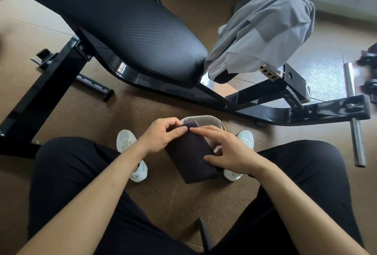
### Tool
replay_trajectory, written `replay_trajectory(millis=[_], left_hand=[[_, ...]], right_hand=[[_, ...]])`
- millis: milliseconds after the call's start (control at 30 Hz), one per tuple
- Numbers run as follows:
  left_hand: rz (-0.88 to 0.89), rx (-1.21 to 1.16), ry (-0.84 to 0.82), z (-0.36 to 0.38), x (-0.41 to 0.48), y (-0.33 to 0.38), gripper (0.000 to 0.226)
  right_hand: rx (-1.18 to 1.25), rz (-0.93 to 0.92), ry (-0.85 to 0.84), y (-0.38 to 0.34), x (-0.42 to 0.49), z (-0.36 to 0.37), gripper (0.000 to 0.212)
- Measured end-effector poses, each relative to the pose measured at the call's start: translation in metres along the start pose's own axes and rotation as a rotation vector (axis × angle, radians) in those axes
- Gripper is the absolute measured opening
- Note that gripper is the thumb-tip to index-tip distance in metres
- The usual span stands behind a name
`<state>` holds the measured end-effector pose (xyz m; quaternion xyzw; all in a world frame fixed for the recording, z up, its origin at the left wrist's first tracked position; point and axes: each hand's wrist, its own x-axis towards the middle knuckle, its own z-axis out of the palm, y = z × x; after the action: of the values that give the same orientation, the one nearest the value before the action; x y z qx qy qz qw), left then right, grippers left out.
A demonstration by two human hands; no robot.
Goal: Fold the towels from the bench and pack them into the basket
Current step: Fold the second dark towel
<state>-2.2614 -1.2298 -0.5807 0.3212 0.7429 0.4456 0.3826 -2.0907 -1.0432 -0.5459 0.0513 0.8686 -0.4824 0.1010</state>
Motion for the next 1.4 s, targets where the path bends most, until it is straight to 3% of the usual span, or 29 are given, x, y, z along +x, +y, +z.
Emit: replay_trajectory(millis=[200,433,600,833,1000,1167,1233,1300,1400], left_hand=[[-0.078,0.198,-0.083,-0.008,-0.004,-0.006,0.033],[-0.119,0.135,-0.028,-0.010,0.000,-0.008,0.017],[-0.132,-0.042,0.111,-0.010,-0.002,-0.003,0.028],[-0.174,-0.135,0.328,-0.004,0.002,0.002,0.053],[-0.227,-0.132,0.242,0.001,-0.005,0.004,0.074],[-0.106,-0.079,0.190,0.011,-0.012,0.012,0.086],[0.011,-0.051,0.217,0.014,-0.013,0.014,0.081],[0.094,0.018,0.224,0.013,-0.012,0.014,0.062],[0.057,0.038,0.182,0.015,-0.013,0.016,0.046]], right_hand=[[-0.047,0.026,0.105,0.008,0.001,-0.004,0.080],[-0.032,0.076,0.184,0.016,-0.003,-0.011,0.080],[0.147,0.059,0.139,0.016,-0.007,-0.015,0.085],[0.104,0.108,0.153,0.016,0.001,-0.004,0.079],[0.178,0.139,0.295,0.018,0.006,-0.003,0.076],[0.357,0.147,0.401,0.016,0.010,-0.006,0.073],[0.424,0.161,0.423,0.015,0.009,-0.008,0.073],[0.460,0.166,0.425,0.015,0.008,-0.009,0.073],[0.455,0.159,0.401,0.015,0.008,-0.010,0.073]])
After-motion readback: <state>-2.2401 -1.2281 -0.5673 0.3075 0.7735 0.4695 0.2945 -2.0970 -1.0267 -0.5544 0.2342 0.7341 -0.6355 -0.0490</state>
